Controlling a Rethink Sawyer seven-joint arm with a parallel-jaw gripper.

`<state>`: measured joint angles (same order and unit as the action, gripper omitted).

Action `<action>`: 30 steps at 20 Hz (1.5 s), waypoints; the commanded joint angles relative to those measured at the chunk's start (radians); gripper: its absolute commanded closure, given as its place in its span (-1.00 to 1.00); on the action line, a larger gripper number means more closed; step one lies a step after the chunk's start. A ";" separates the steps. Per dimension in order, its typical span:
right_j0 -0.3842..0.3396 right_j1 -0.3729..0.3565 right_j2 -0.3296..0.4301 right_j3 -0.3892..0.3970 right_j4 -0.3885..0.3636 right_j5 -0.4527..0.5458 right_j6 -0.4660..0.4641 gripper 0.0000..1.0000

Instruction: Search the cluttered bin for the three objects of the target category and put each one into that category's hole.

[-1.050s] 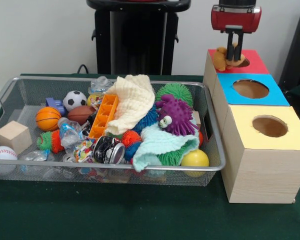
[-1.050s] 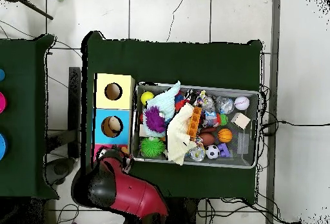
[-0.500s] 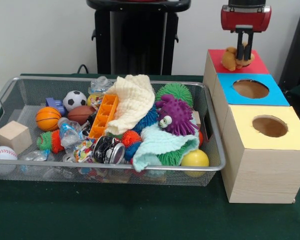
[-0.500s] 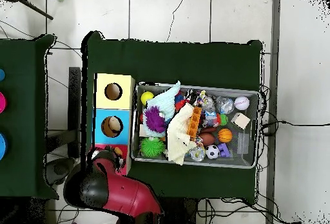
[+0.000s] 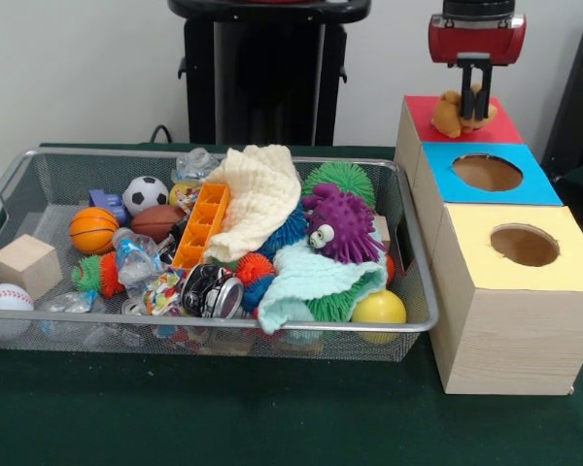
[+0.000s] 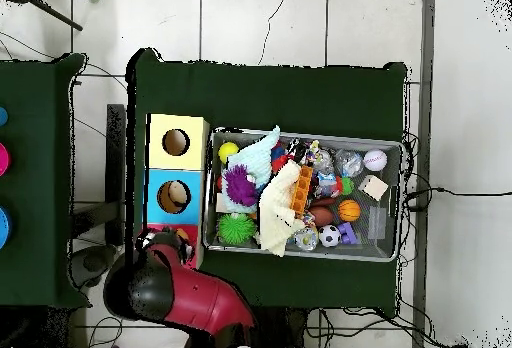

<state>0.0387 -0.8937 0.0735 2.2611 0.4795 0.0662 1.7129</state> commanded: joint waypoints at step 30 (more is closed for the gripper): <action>-0.142 0.105 0.274 0.131 -0.080 -0.206 0.329 1.00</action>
<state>-0.0700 -0.9224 0.3009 2.4201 0.4665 0.0086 1.8147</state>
